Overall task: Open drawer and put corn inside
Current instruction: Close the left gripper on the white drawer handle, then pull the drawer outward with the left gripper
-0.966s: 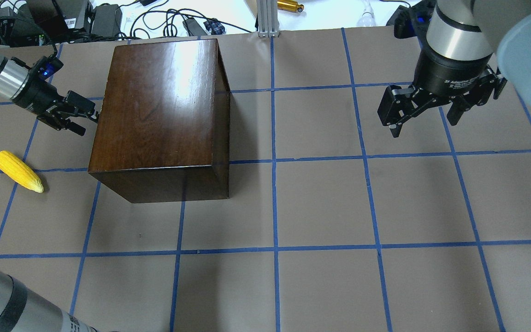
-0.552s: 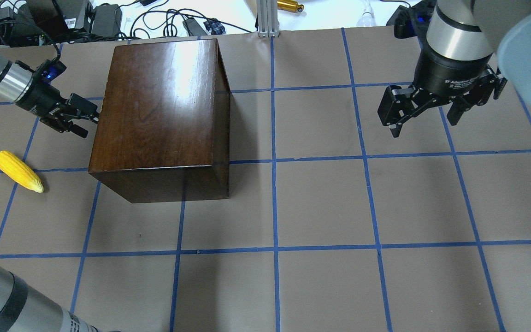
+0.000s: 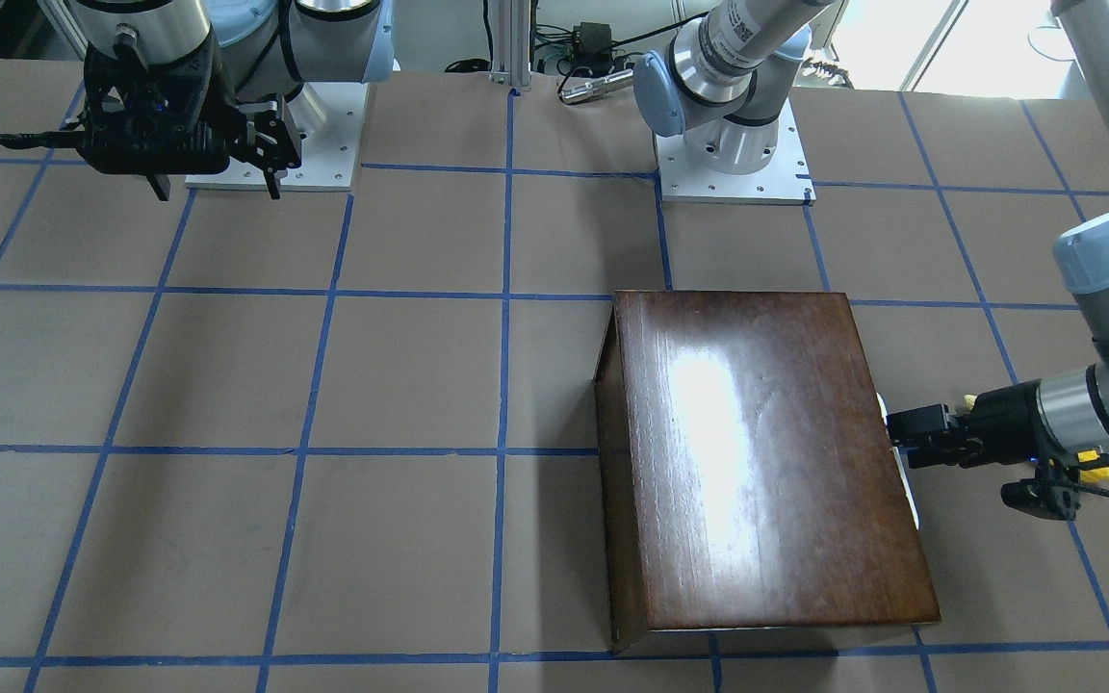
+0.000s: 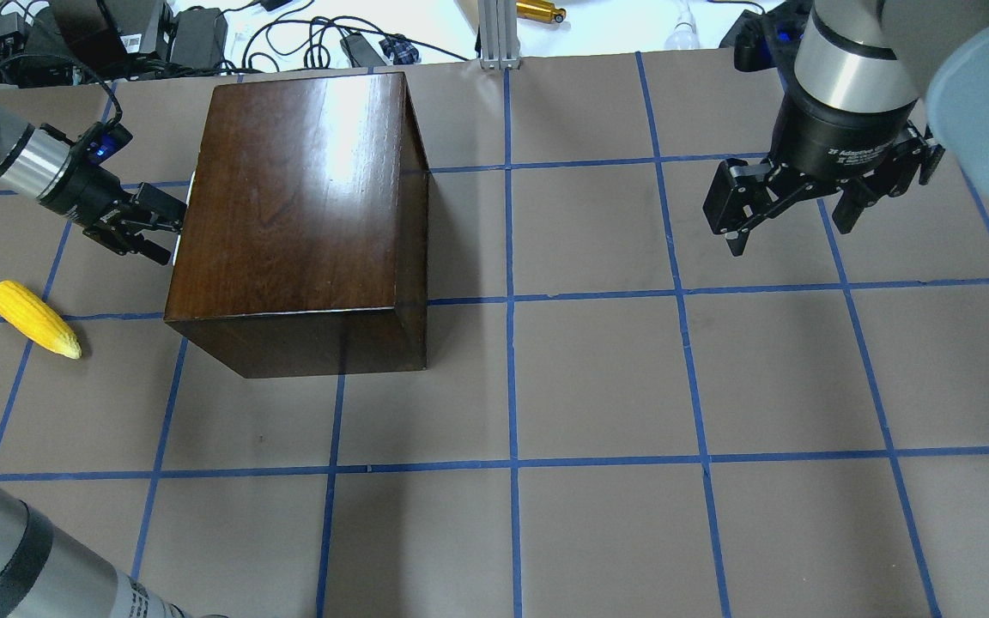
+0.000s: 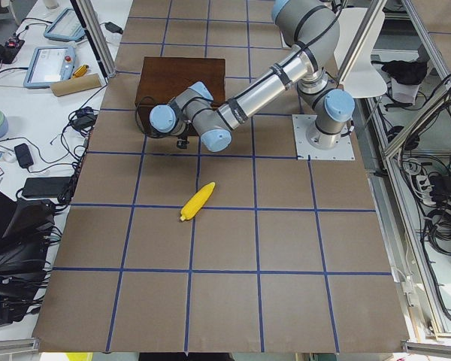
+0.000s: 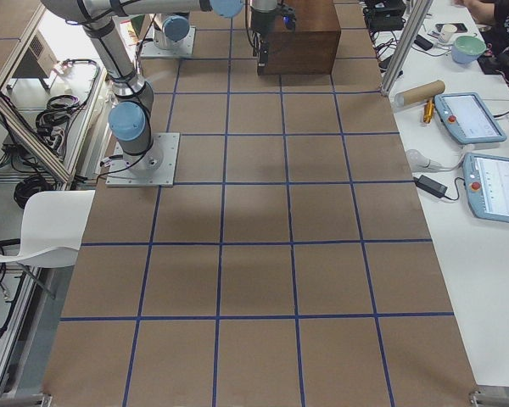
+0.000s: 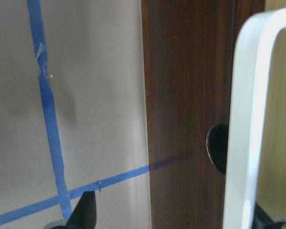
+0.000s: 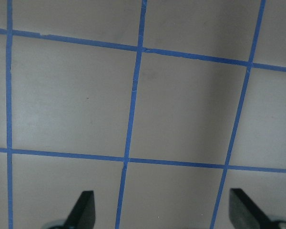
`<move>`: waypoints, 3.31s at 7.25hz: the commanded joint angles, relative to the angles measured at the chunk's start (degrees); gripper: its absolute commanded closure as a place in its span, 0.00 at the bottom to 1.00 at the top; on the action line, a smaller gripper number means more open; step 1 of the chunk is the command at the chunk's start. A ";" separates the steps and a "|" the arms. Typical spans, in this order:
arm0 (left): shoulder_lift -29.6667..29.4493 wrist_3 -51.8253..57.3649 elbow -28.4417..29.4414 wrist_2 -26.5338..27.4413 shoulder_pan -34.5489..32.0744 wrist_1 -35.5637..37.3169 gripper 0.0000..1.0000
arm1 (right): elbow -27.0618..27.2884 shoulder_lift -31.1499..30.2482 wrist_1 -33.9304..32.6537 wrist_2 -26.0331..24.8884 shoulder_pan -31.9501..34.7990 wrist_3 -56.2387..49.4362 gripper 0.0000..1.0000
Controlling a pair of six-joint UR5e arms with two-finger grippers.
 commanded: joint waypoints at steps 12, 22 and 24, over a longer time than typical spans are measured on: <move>-0.24 0.97 0.83 2.03 6.59 1.04 0.00 | 0.00 0.07 0.00 0.00 0.00 0.00 0.00; -0.24 1.15 0.83 3.97 10.28 2.36 0.00 | 0.00 0.07 0.00 0.00 0.00 0.00 0.00; 0.98 1.06 0.91 4.06 10.28 2.27 0.00 | 0.00 0.07 0.00 0.00 0.00 0.00 0.00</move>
